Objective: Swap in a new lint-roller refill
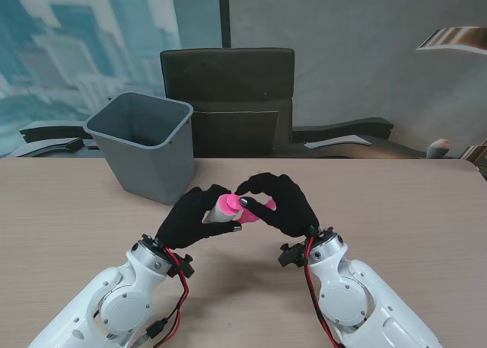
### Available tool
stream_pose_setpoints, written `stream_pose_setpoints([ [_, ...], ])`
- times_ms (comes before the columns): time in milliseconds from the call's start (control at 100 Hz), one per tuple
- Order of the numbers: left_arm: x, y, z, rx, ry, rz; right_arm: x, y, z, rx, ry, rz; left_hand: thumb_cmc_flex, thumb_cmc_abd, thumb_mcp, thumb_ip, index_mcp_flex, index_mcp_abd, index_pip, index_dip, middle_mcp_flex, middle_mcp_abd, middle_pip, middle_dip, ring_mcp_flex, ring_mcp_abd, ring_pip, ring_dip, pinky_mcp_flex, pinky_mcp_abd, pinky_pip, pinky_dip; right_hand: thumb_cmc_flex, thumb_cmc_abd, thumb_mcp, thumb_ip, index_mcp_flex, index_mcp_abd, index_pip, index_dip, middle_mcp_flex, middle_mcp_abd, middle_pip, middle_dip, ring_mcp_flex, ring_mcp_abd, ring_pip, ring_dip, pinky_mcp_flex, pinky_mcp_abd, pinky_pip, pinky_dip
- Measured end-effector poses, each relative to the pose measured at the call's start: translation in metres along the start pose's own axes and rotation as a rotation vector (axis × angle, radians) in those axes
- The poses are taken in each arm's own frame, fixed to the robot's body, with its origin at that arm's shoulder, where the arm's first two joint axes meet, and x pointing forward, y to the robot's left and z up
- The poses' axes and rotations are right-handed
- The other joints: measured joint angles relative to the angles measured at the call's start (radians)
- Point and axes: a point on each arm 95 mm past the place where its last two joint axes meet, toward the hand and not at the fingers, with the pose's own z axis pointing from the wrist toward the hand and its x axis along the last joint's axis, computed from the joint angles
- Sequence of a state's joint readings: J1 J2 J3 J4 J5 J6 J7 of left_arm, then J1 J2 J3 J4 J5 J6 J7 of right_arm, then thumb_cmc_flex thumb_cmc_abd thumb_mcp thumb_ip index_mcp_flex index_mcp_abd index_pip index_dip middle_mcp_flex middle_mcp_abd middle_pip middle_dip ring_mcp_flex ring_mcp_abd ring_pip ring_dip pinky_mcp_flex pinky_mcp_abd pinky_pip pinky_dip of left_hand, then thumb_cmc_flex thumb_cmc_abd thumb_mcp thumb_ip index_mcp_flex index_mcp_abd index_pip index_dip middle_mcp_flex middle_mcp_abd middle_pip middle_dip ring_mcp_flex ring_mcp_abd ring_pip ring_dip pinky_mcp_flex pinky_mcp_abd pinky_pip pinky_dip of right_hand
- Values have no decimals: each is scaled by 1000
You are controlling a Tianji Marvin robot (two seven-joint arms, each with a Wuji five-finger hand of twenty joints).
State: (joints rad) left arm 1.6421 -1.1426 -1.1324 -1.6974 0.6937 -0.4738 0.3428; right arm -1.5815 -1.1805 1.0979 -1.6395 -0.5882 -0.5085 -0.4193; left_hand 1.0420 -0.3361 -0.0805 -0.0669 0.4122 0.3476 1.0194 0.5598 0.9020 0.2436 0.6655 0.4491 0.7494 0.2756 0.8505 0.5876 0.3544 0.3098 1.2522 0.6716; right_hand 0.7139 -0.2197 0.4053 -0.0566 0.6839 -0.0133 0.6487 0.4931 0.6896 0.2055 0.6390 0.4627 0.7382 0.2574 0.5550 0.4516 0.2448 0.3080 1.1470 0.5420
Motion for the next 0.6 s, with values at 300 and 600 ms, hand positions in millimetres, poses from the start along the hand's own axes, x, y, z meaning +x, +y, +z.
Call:
stream_pose_setpoints([
  [300, -1, 1, 0, -4, -4, -4, 0, -8, 1, 23, 1, 30, 0, 0, 0, 0, 1, -1, -2, 0, 0, -1, 0, 0, 0, -1, -1, 0, 1, 0, 0, 0, -17, 0, 11, 0, 1, 0, 18, 24, 0, 0, 0, 0, 1, 1, 0, 7, 0, 2, 0, 0],
  [600, -3, 1, -1, -6, -14, 3, -2, -4, 1, 23, 9, -13, 0, 0, 0, 0, 1, -5, -2, 0, 0, -1, 0, 0, 0, -1, -1, 0, 1, 0, 0, 0, -52, -13, 10, 0, 1, 0, -85, 60, 0, 0, 0, 0, 1, 1, 0, 7, 0, 3, 0, 0],
])
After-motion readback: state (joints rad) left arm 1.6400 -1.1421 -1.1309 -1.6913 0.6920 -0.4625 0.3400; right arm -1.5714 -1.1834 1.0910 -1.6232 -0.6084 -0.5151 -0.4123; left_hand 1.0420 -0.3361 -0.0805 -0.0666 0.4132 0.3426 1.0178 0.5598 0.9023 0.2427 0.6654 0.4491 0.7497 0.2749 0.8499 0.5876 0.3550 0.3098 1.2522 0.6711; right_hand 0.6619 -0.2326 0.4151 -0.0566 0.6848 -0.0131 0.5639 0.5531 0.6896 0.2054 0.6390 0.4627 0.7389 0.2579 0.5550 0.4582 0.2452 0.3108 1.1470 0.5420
